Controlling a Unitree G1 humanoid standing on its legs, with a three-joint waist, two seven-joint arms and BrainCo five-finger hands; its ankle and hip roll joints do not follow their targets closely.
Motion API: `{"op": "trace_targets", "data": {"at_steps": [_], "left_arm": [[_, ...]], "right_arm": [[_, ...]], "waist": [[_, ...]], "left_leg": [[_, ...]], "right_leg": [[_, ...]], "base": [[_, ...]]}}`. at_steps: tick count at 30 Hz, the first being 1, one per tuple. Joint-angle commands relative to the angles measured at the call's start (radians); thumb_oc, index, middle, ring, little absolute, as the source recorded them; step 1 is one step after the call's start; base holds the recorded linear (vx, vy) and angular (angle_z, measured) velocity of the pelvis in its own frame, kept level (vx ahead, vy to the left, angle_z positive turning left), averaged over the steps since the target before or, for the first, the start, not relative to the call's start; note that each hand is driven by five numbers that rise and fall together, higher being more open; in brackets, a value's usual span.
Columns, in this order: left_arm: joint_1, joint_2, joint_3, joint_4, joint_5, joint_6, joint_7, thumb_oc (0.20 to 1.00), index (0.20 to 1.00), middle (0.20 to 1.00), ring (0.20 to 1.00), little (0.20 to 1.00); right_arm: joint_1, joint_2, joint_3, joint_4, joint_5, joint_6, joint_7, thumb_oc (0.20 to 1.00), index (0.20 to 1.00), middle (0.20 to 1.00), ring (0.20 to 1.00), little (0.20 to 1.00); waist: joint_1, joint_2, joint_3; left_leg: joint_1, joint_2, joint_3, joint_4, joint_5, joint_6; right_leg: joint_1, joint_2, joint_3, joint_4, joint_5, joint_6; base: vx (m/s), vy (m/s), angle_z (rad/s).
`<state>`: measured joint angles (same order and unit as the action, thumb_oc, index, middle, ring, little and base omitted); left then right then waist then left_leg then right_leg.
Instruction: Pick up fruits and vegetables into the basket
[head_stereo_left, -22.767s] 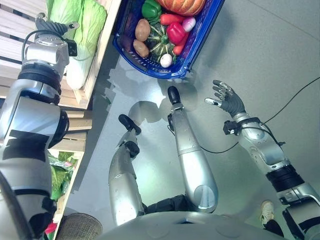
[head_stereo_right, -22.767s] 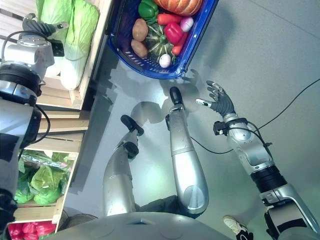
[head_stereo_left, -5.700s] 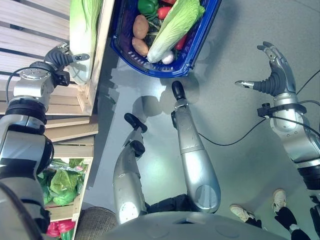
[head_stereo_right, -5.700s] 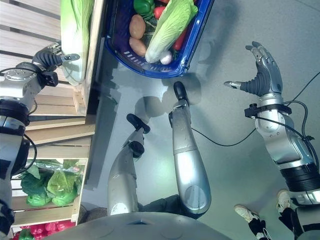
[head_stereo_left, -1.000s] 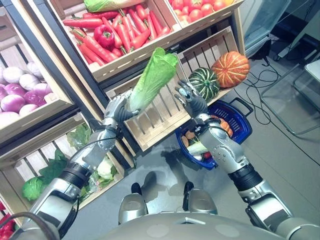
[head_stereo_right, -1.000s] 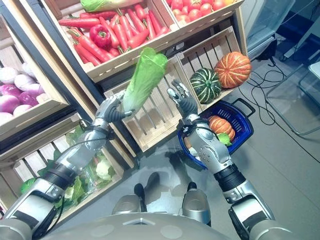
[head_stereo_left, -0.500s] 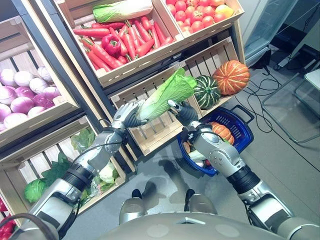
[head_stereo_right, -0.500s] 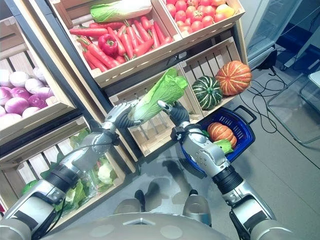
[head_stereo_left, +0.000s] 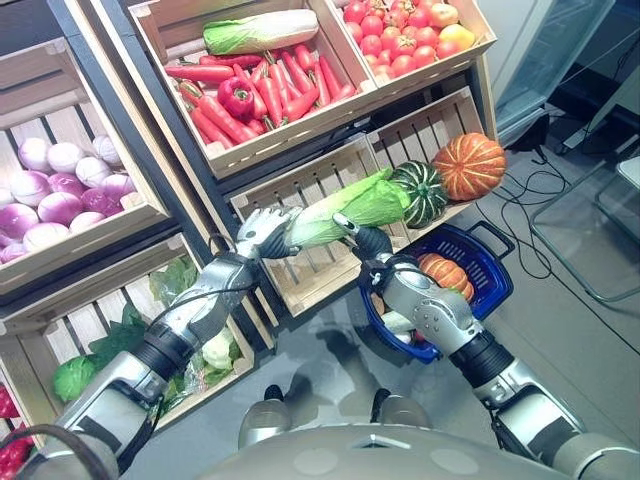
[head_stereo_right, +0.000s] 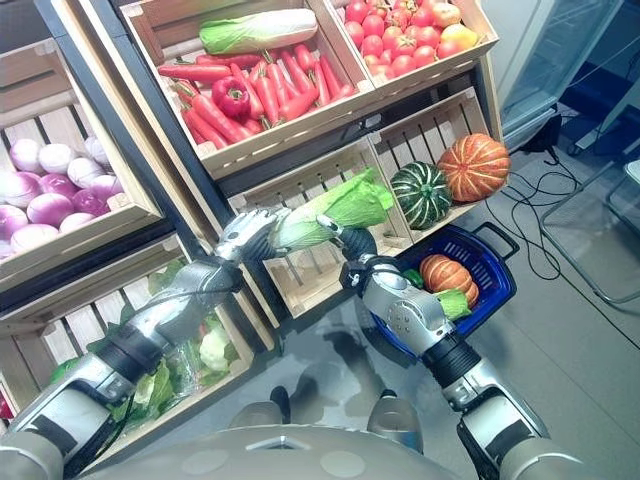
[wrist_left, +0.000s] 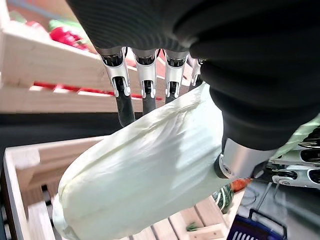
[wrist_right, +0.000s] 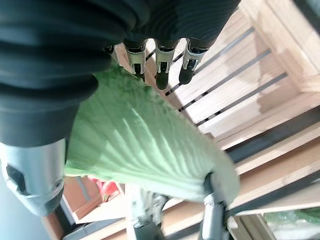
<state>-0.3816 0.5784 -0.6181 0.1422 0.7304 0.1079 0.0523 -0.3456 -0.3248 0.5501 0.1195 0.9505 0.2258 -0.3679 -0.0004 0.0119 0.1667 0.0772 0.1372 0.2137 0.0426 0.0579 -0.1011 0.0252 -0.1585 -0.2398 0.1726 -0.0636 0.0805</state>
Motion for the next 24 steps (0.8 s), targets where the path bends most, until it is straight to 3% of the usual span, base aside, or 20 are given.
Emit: {"op": "trace_targets", "data": {"at_steps": [1, 8, 10, 15, 17, 21, 24], "left_arm": [[-0.123, 0.01, -0.104, -0.073, 0.062, -0.013, -0.025, 0.2, 0.2, 0.2, 0.2, 0.2], [-0.113, -0.016, -0.133, -0.078, -0.035, 0.0, -0.047, 0.209, 0.209, 0.209, 0.209, 0.209], [-0.1, -0.02, -0.13, -0.079, -0.119, 0.021, -0.058, 1.0, 1.0, 1.0, 1.0, 1.0], [-0.019, -0.01, -0.068, -0.072, -0.4, 0.089, -0.083, 1.0, 1.0, 1.0, 1.0, 1.0], [0.044, 0.001, -0.01, -0.064, -0.554, 0.102, -0.092, 1.0, 1.0, 1.0, 1.0, 1.0], [0.141, 0.012, 0.066, -0.038, -0.699, 0.077, -0.154, 1.0, 1.0, 1.0, 1.0, 1.0], [0.208, 0.011, 0.112, 0.003, -0.832, 0.047, -0.197, 1.0, 1.0, 1.0, 1.0, 1.0]], "right_arm": [[-0.174, 0.126, 0.023, -0.005, 0.05, -0.079, 0.033, 0.2, 0.2, 0.2, 0.2, 0.2], [-0.172, 0.162, 0.002, 0.046, 0.079, -0.17, 0.079, 0.2, 0.2, 0.2, 0.2, 0.2], [-0.166, 0.147, -0.021, 0.035, 0.045, -0.192, 0.098, 0.2, 0.2, 0.2, 0.2, 0.2], [-0.143, 0.095, -0.113, 0.017, -0.03, -0.233, 0.142, 0.2, 0.2, 0.2, 0.2, 0.2], [-0.113, 0.038, -0.171, -0.022, -0.077, -0.214, 0.194, 0.2, 0.2, 0.2, 0.2, 0.2], [-0.064, -0.063, -0.255, -0.1, -0.143, -0.201, 0.248, 0.2, 0.2, 0.2, 0.2, 0.2], [-0.037, -0.151, -0.33, -0.153, -0.154, -0.233, 0.274, 0.2, 0.2, 0.2, 0.2, 0.2]], "waist": [[0.008, -0.035, 0.001], [0.017, -0.029, 0.006], [0.018, -0.027, 0.013], [0.018, -0.019, 0.043], [0.015, -0.015, 0.062], [0.005, -0.014, 0.097], [-0.011, -0.015, 0.136]], "left_leg": [[0.042, -0.04, 0.028, 0.051, -0.178, 0.053], [0.04, -0.037, 0.022, 0.047, -0.175, 0.051], [0.034, -0.034, 0.019, 0.048, -0.176, 0.051], [0.015, -0.028, 0.007, 0.065, -0.176, 0.05], [0.0, -0.025, 0.005, 0.078, -0.178, 0.051], [-0.03, -0.017, 0.009, 0.094, -0.171, 0.05], [-0.056, -0.009, 0.017, 0.107, -0.165, 0.049]], "right_leg": [[0.055, -0.049, 0.004, -0.088, 0.02, 0.078], [0.056, -0.052, -0.006, -0.086, 0.019, 0.079], [0.05, -0.053, -0.007, -0.081, 0.017, 0.08], [0.029, -0.05, -0.005, -0.059, 0.011, 0.076], [0.016, -0.047, -0.004, -0.049, 0.007, 0.071], [-0.017, -0.041, 0.0, -0.03, 0.006, 0.063], [-0.051, -0.038, 0.004, -0.011, 0.006, 0.057]], "base": [[0.0, 0.0, 0.0], [0.0, -0.012, 0.05], [-0.04, -0.037, 0.05], [-0.04, -0.043, 0.03], [-0.07, -0.049, 0.0], [-0.12, -0.061, -0.01], [-0.16, -0.063, -0.02]]}}
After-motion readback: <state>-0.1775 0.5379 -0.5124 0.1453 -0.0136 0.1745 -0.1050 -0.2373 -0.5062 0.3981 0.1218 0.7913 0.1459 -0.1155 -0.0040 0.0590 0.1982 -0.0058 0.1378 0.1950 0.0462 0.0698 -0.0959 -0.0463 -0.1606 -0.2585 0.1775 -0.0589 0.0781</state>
